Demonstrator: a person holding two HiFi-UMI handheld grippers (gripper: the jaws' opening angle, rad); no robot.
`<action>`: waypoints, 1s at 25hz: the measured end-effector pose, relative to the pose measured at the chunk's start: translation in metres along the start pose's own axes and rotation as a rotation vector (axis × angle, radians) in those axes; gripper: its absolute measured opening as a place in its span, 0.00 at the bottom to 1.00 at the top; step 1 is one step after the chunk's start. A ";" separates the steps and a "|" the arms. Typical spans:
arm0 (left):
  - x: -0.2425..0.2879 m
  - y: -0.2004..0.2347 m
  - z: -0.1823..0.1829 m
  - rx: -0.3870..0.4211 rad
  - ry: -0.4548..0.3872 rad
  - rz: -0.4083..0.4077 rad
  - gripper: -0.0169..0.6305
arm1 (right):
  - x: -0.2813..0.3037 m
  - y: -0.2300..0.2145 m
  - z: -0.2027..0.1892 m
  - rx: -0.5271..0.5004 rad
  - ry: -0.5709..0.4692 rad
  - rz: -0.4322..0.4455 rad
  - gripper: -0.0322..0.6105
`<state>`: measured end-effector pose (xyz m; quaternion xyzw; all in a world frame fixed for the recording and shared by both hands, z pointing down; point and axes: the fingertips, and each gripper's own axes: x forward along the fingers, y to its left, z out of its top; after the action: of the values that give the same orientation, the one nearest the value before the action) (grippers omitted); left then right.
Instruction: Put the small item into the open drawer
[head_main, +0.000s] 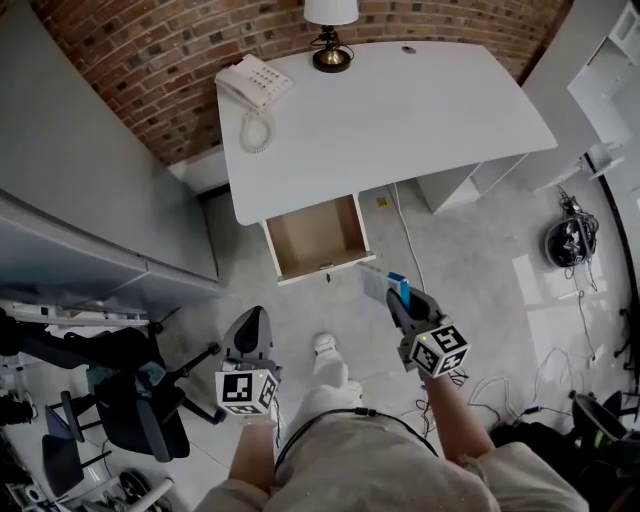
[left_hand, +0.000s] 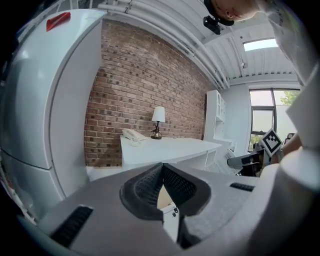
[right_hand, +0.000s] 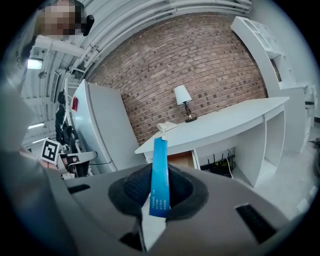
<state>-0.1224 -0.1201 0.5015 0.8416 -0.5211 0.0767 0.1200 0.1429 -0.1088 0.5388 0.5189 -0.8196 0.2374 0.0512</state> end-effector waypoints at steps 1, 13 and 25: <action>0.008 0.002 0.001 0.000 0.002 -0.004 0.03 | 0.005 -0.003 0.001 0.001 0.006 -0.005 0.15; 0.078 0.021 -0.020 -0.001 0.073 -0.056 0.03 | 0.055 -0.045 0.001 0.029 0.046 -0.082 0.15; 0.134 0.017 -0.060 -0.050 0.110 -0.058 0.03 | 0.129 -0.088 -0.026 0.070 0.111 -0.078 0.15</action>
<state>-0.0779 -0.2257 0.5948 0.8476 -0.4906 0.1064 0.1717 0.1563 -0.2346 0.6341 0.5381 -0.7857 0.2923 0.0877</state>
